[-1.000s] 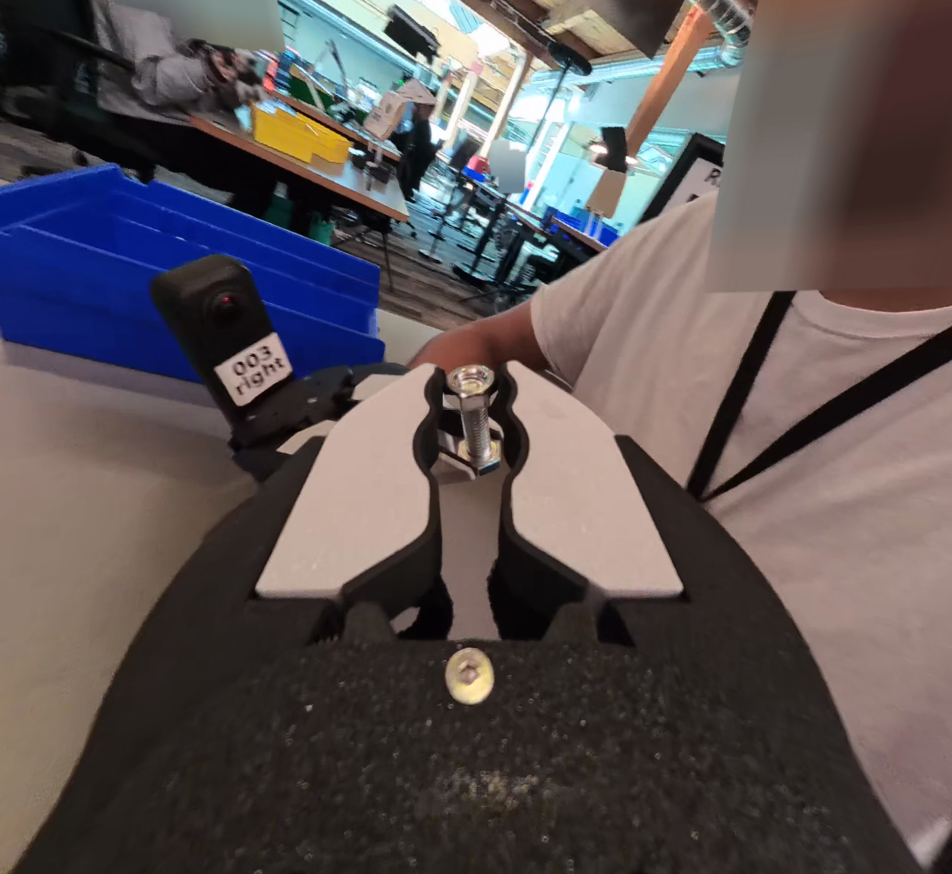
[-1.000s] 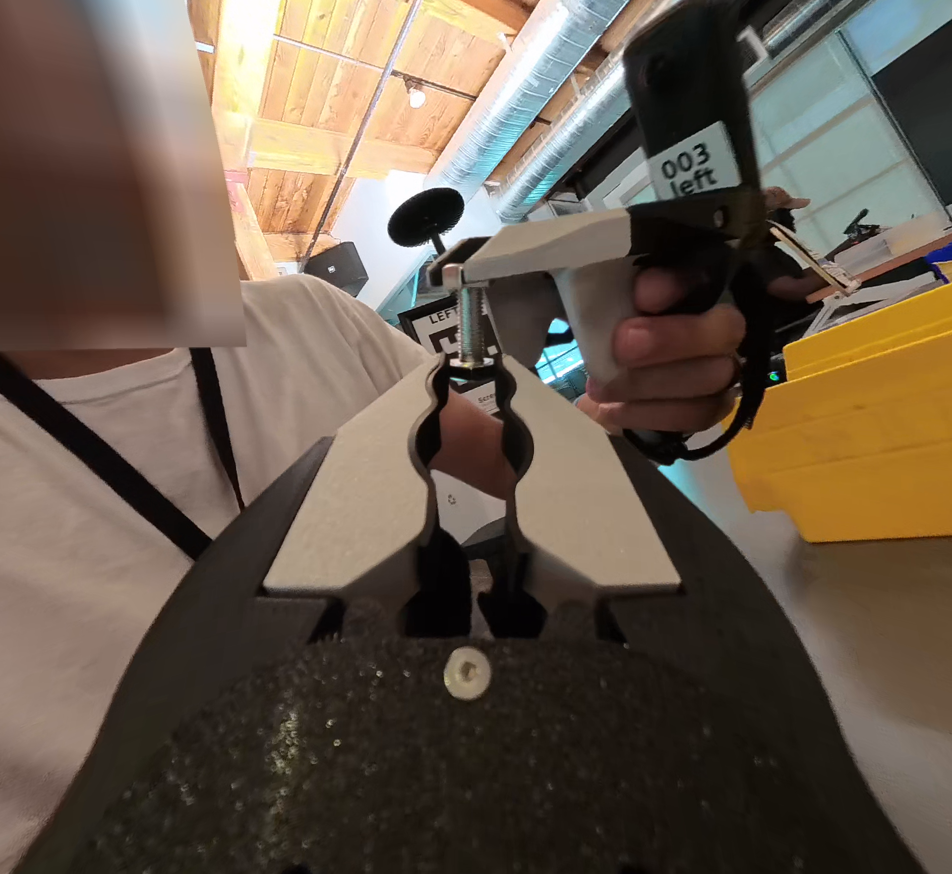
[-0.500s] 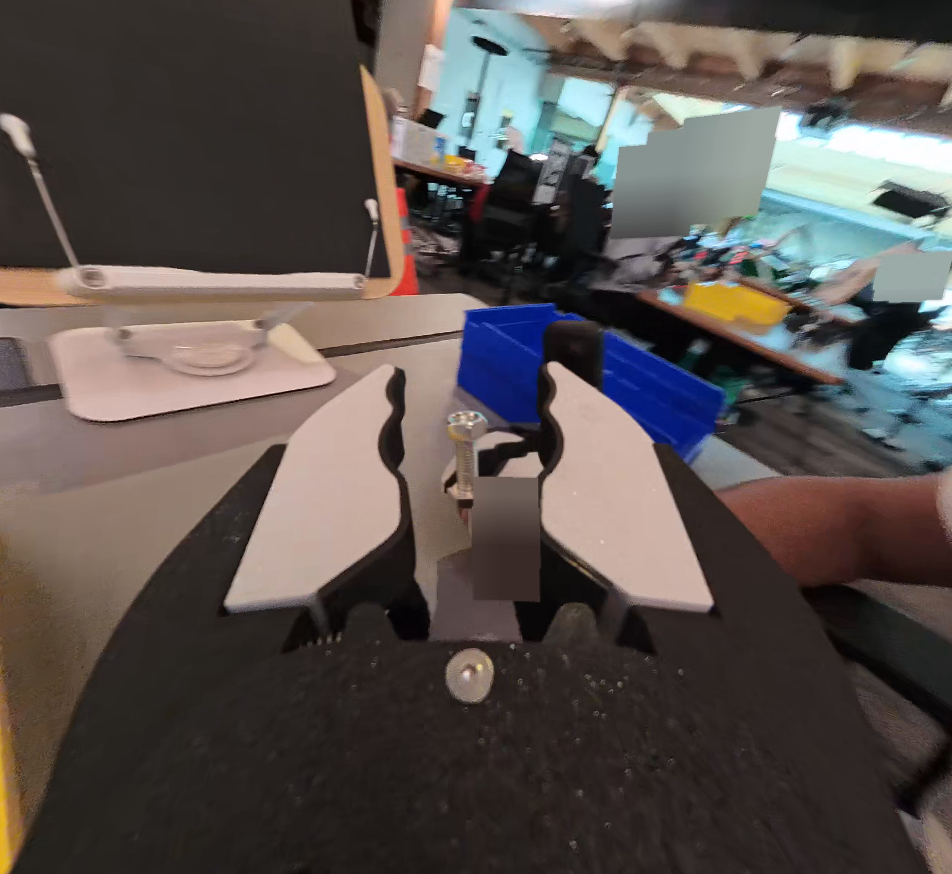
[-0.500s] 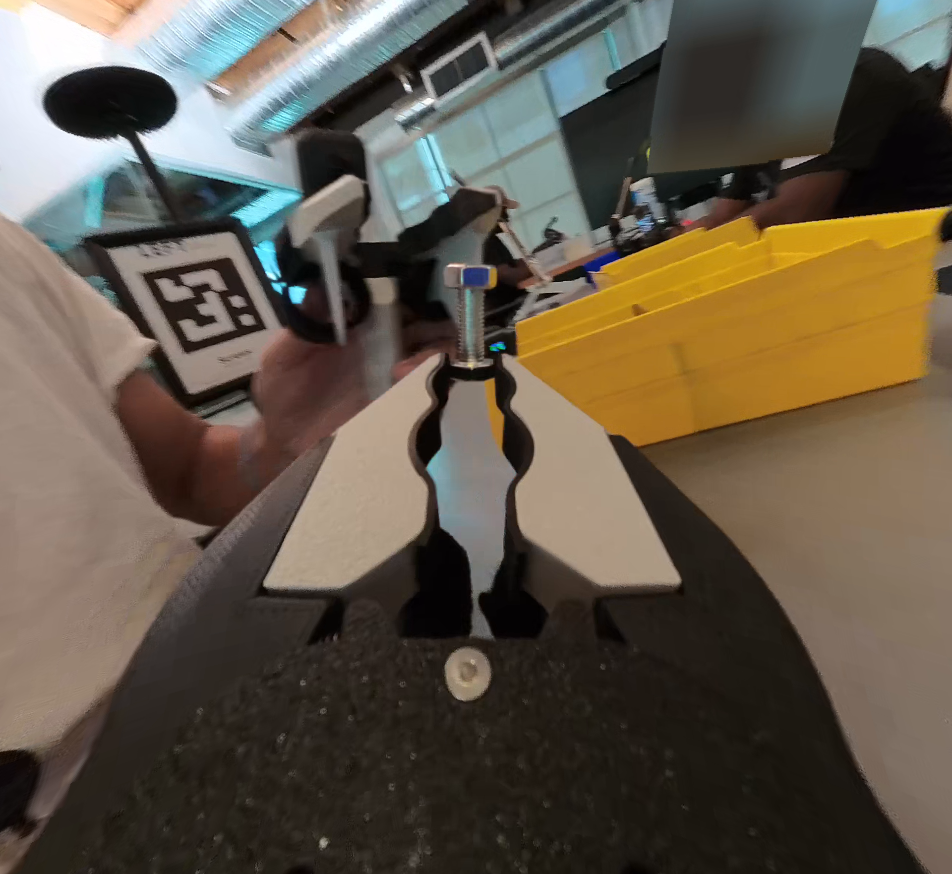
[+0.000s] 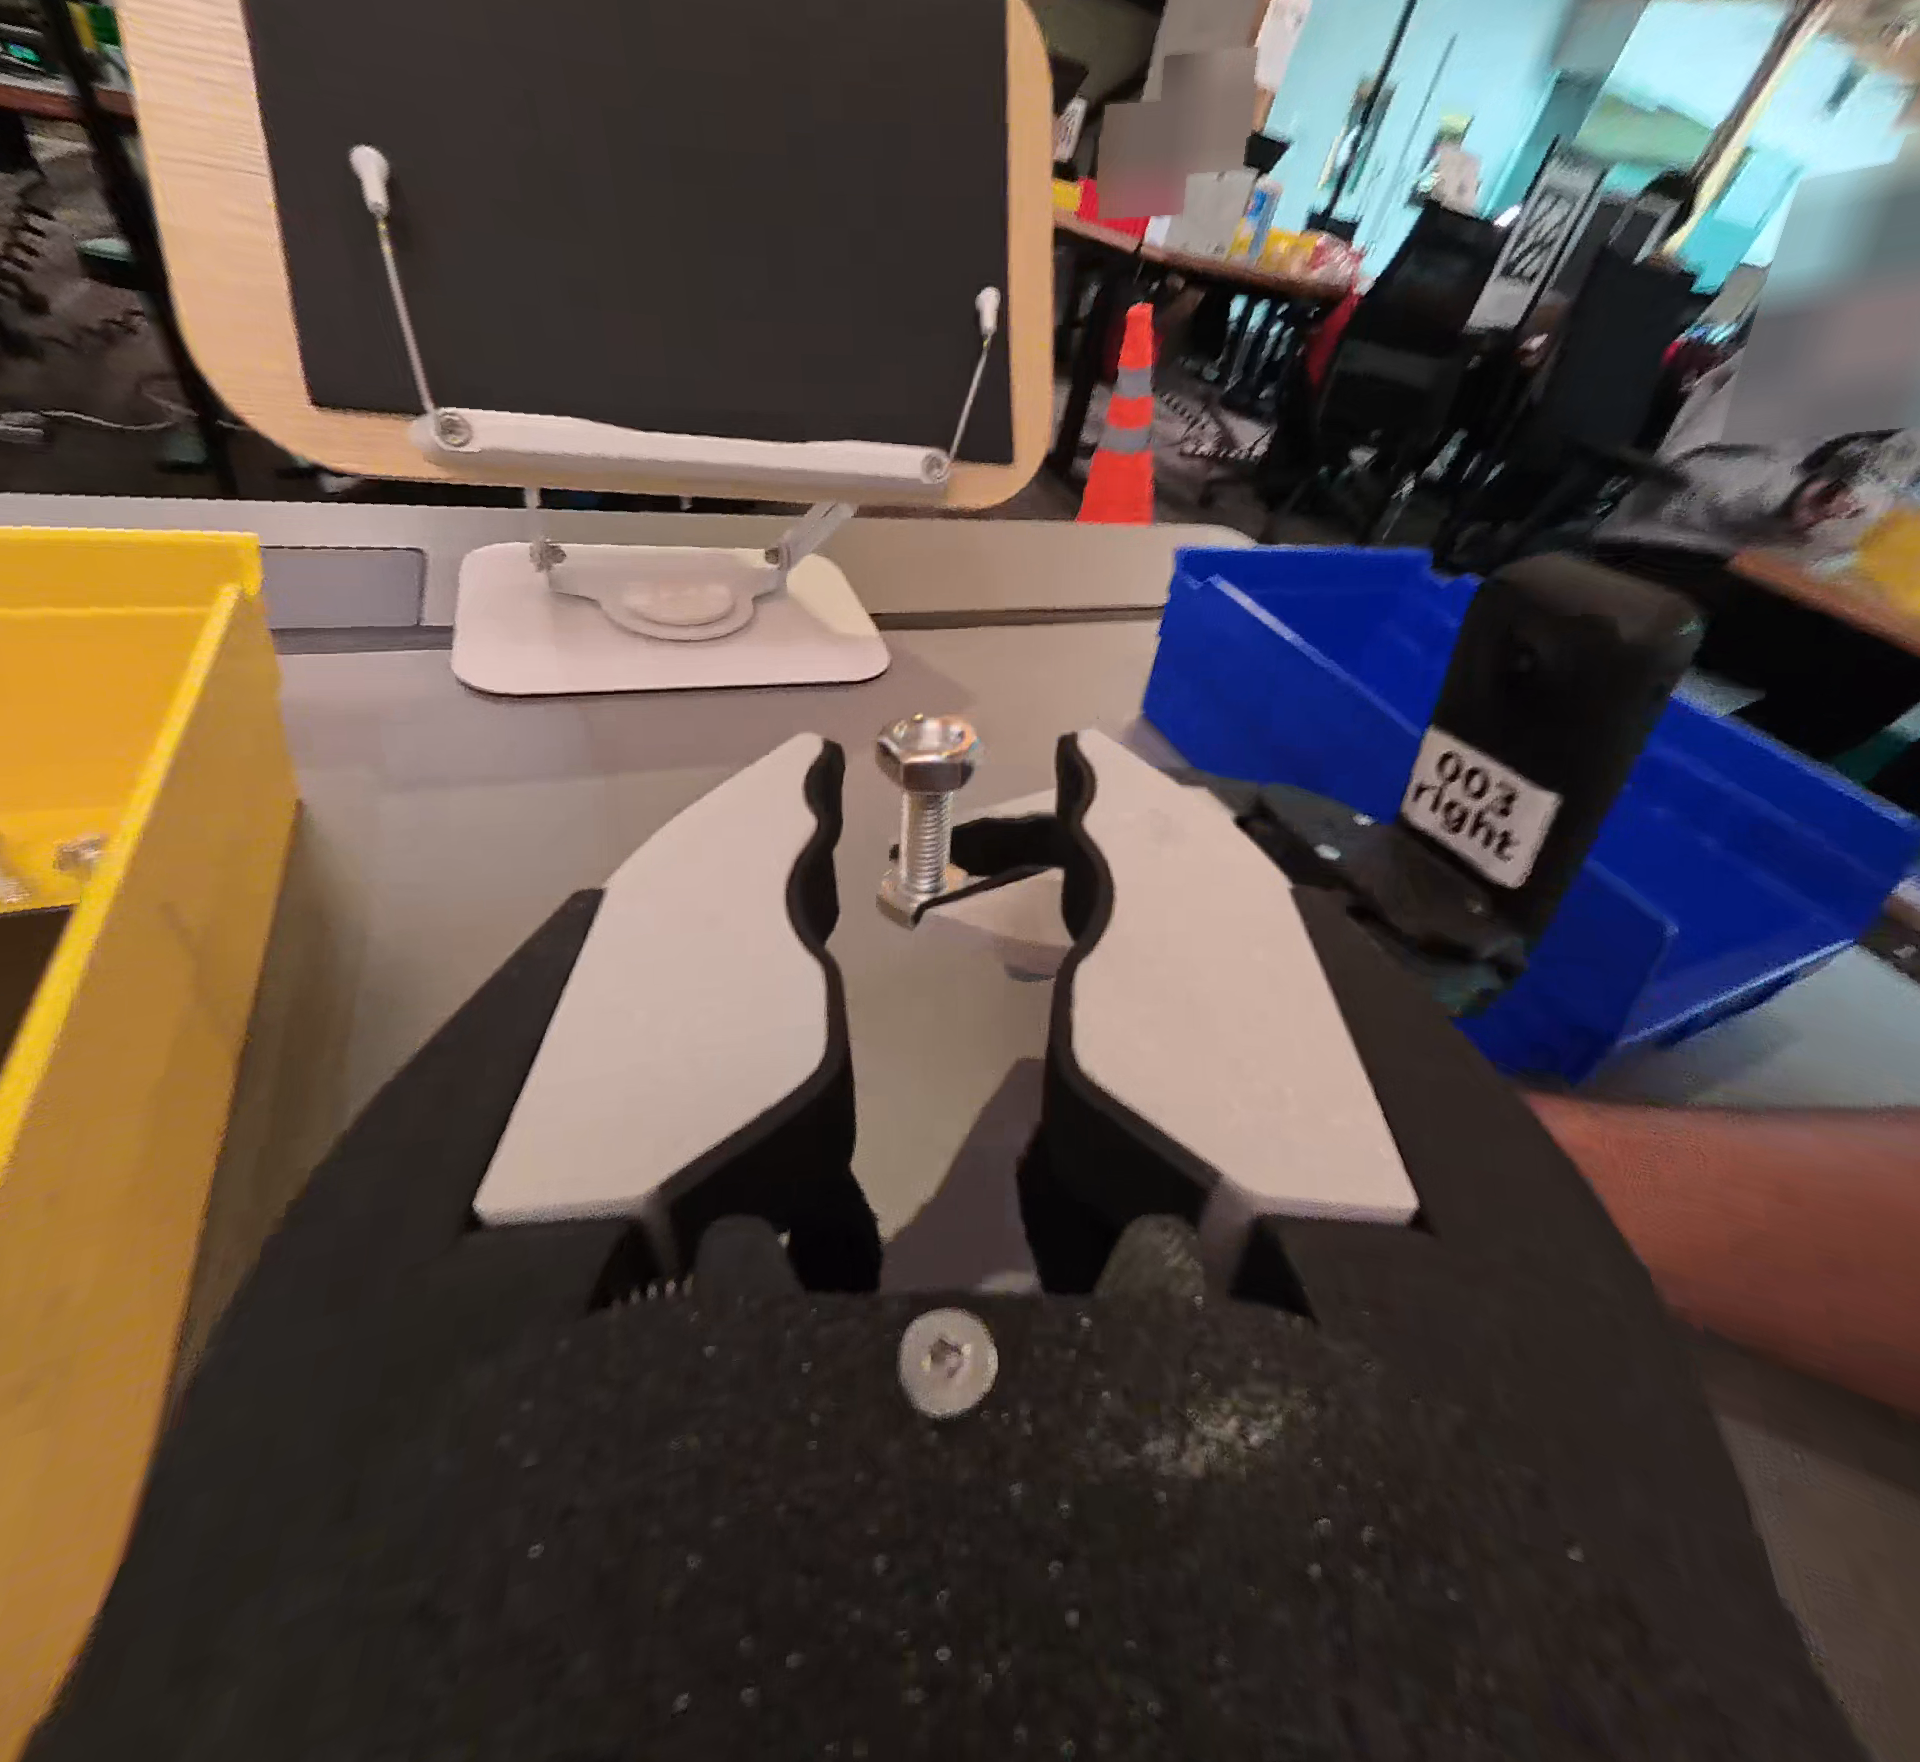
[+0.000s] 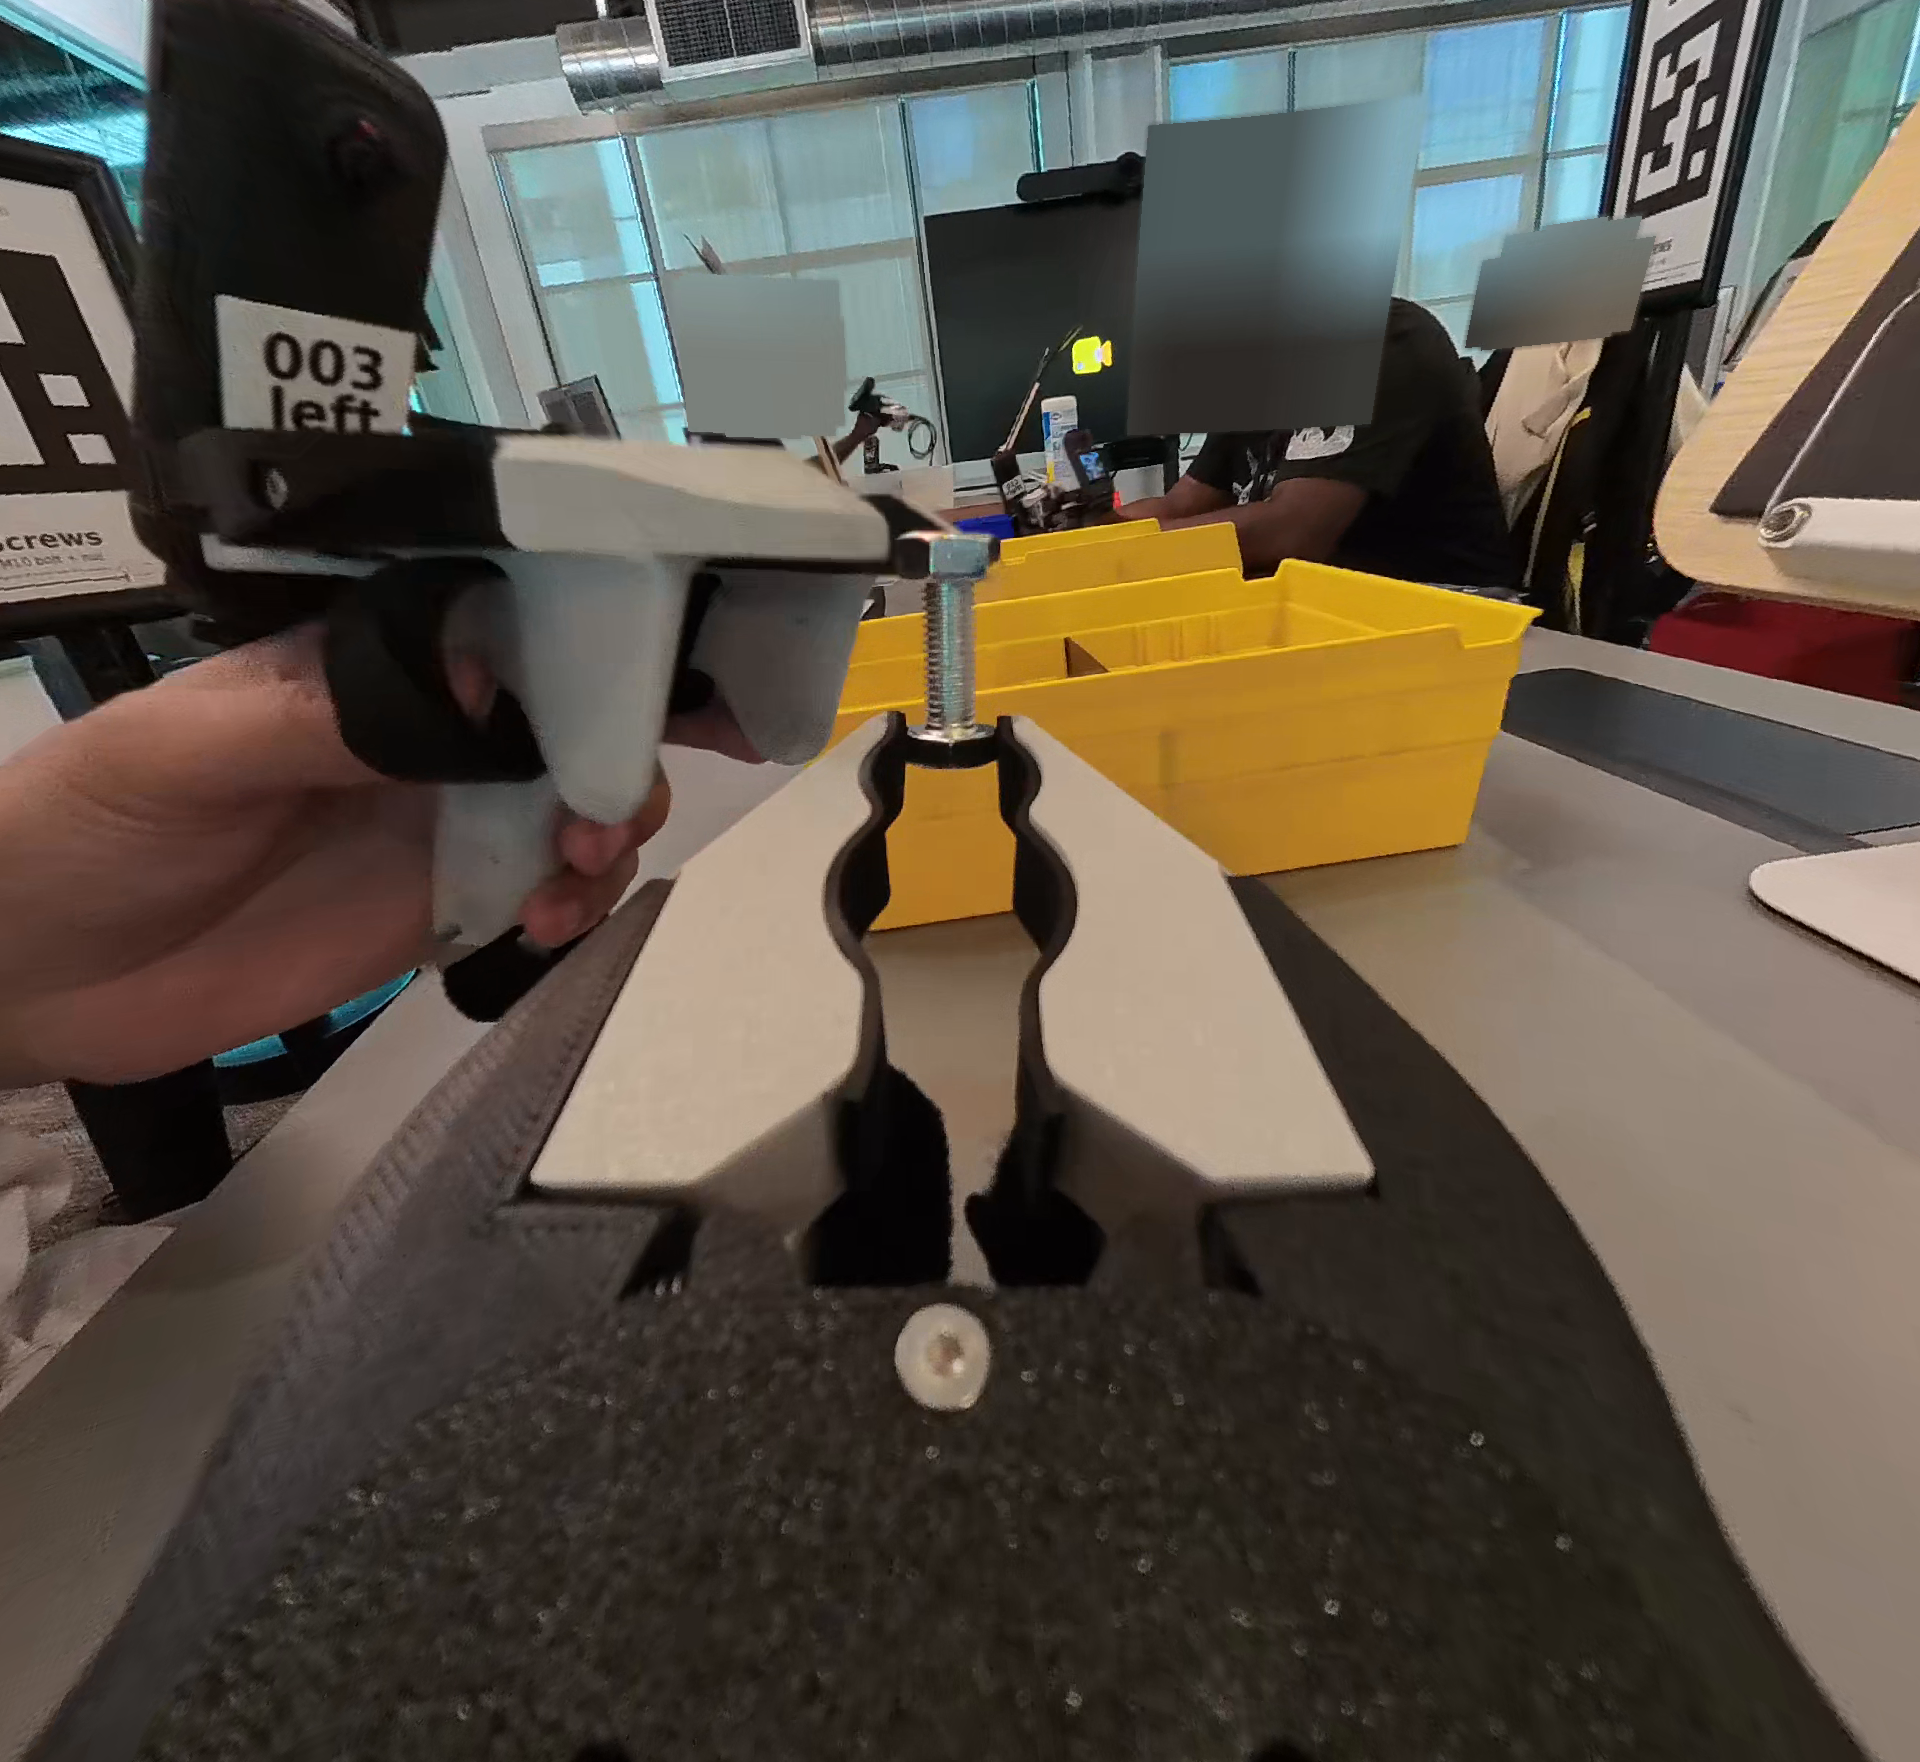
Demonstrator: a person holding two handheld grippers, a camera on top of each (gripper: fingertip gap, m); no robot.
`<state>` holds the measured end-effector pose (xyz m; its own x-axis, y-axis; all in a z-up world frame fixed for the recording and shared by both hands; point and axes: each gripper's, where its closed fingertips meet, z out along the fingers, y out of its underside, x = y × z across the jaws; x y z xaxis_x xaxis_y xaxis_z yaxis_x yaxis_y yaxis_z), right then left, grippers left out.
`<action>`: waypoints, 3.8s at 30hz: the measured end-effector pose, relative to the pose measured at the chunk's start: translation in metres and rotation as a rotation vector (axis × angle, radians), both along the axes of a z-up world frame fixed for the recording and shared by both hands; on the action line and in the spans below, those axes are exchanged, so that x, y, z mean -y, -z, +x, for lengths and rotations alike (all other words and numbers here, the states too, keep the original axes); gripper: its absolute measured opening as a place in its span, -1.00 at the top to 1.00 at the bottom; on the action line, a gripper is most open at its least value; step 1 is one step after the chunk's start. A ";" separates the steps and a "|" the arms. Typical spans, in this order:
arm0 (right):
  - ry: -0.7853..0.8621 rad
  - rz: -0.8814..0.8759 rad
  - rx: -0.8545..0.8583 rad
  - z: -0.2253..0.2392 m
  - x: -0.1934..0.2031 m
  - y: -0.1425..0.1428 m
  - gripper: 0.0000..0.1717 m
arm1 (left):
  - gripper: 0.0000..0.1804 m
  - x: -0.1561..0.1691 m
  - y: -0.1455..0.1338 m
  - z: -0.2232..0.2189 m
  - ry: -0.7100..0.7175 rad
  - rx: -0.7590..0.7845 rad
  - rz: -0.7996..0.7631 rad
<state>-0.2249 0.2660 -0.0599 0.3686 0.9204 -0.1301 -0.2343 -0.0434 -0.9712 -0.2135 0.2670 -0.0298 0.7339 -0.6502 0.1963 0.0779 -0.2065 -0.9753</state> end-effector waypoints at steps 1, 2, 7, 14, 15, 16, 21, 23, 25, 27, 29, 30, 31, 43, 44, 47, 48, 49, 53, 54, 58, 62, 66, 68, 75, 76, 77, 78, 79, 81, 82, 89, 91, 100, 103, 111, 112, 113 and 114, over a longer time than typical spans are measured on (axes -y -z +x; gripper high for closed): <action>-0.002 -0.005 -0.002 0.000 -0.001 0.000 0.80 | 0.57 -0.001 0.003 -0.001 -0.017 -0.031 0.005; -0.001 -0.007 -0.004 0.001 -0.001 0.000 0.80 | 0.60 -0.002 0.005 -0.001 -0.024 -0.046 0.006; -0.022 -0.003 0.008 -0.003 0.002 0.002 0.80 | 0.76 -0.002 0.005 -0.001 -0.023 -0.022 -0.001; -0.090 -0.050 -0.043 -0.003 0.006 -0.001 0.80 | 0.79 0.000 0.004 0.003 0.189 -0.059 0.027; -0.116 -0.070 -0.063 -0.003 0.007 -0.003 0.80 | 0.79 0.001 0.003 0.003 0.256 -0.062 0.021; -0.142 -0.083 -0.086 -0.003 0.009 -0.005 0.80 | 0.80 0.003 0.002 0.004 0.339 -0.054 0.005; -0.306 -0.131 -0.202 -0.002 0.027 -0.018 0.81 | 0.79 0.024 -0.010 0.006 0.824 0.019 -0.158; -0.409 -0.155 -0.237 -0.004 0.039 -0.022 0.81 | 0.80 0.036 -0.014 0.006 1.022 0.016 -0.181; -0.510 -0.176 -0.269 -0.006 0.052 -0.026 0.81 | 0.80 0.049 -0.017 0.003 1.209 0.002 -0.208; -0.599 -0.207 -0.295 -0.008 0.063 -0.030 0.81 | 0.80 0.060 -0.020 -0.002 1.381 -0.029 -0.246; -0.659 -0.235 -0.312 -0.008 0.069 -0.031 0.81 | 0.80 0.066 -0.021 -0.003 1.496 -0.045 -0.258; -0.667 -0.236 -0.315 -0.008 0.069 -0.031 0.81 | 0.80 0.067 -0.021 -0.002 1.529 -0.050 -0.267; -0.671 -0.235 -0.320 -0.006 0.069 -0.032 0.81 | 0.79 0.067 -0.021 0.001 1.544 -0.048 -0.283; -0.194 -0.138 -0.074 -0.006 0.009 0.002 0.81 | 0.40 0.019 -0.004 0.009 0.943 -0.040 -0.173; -0.108 -0.078 0.002 -0.006 0.004 0.007 0.80 | 0.45 0.011 0.001 0.007 0.842 -0.082 -0.134; 0.133 0.074 0.209 -0.003 -0.010 0.019 0.80 | 0.43 -0.008 0.012 -0.007 0.570 -0.206 -0.038; 0.191 0.123 0.280 -0.003 -0.013 0.023 0.80 | 0.43 -0.010 0.016 -0.013 0.509 -0.244 -0.032; 0.257 0.171 0.346 0.000 -0.017 0.026 0.80 | 0.42 -0.009 0.020 -0.016 0.482 -0.269 -0.036; 0.359 0.325 0.564 -0.002 -0.017 0.025 0.80 | 0.39 0.005 0.031 -0.018 0.504 -0.279 -0.119; 0.380 0.380 0.636 -0.003 -0.016 0.026 0.80 | 0.39 0.005 0.033 -0.018 0.506 -0.278 -0.135; 0.428 0.486 0.814 0.002 -0.010 0.021 0.80 | 0.42 0.006 0.037 -0.016 0.539 -0.288 -0.168; 0.413 0.480 0.868 0.008 -0.002 0.013 0.80 | 0.52 0.015 0.041 -0.009 0.602 -0.289 -0.171; 0.416 0.515 0.971 0.012 0.006 0.017 0.80 | 0.52 0.023 0.037 -0.003 0.648 -0.244 -0.177; 0.418 0.544 1.026 0.013 0.012 0.023 0.80 | 0.56 0.027 0.040 -0.003 0.666 -0.251 -0.187; 0.325 0.433 0.999 0.011 0.035 0.028 0.80 | 0.80 0.045 0.045 -0.005 0.802 -0.213 -0.209; 0.280 0.376 0.949 0.010 0.040 0.026 0.80 | 0.80 0.050 0.042 -0.005 0.845 -0.187 -0.192; 0.219 0.306 0.886 0.008 0.048 0.023 0.80 | 0.80 0.056 0.038 -0.006 0.893 -0.160 -0.172; 0.145 0.229 0.810 0.006 0.056 0.019 0.80 | 0.80 0.063 0.034 -0.007 0.945 -0.132 -0.149; 0.071 0.138 0.720 0.004 0.064 0.014 0.80 | 0.80 0.070 0.029 -0.008 0.991 -0.106 -0.119; -0.088 -0.051 0.518 0.002 0.081 -0.001 0.80 | 0.80 0.085 0.017 -0.011 1.079 -0.052 -0.054; -0.168 -0.164 0.401 0.002 0.087 -0.011 0.80 | 0.80 0.091 0.012 -0.012 1.114 -0.039 -0.035; -0.507 -0.761 -0.171 0.004 0.099 -0.031 0.81 | 0.80 0.110 0.000 -0.014 1.112 -0.117 0.308; -0.512 -0.891 -0.273 0.005 0.092 -0.027 0.81 | 0.80 0.105 0.005 -0.013 1.033 -0.231 0.454; -0.510 -0.967 -0.309 0.004 0.094 -0.024 0.70 | 0.80 0.100 0.010 -0.011 0.852 -0.479 0.787; -0.551 -0.954 -0.277 0.001 0.103 -0.026 0.60 | 0.80 0.101 0.007 -0.012 0.862 -0.459 0.781; -0.517 -0.950 -0.224 0.004 0.101 -0.014 0.81 | 0.80 0.108 0.017 -0.011 0.921 -0.489 0.795; -0.517 -0.954 -0.219 0.004 0.101 -0.013 0.81 | 0.80 0.107 0.018 -0.011 0.922 -0.491 0.792; -0.514 -0.951 -0.211 0.004 0.101 -0.012 0.80 | 0.80 0.107 0.019 -0.011 0.925 -0.490 0.786; -0.500 -0.935 -0.201 0.004 0.101 -0.011 0.81 | 0.80 0.106 0.020 -0.011 0.928 -0.483 0.777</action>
<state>-0.2209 0.1655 -0.0486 -0.1278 0.4649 -0.8761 -0.1360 -0.8832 -0.4488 -0.2243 0.1608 -0.0499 -0.1578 -0.7732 -0.6142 -0.1787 0.6341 -0.7523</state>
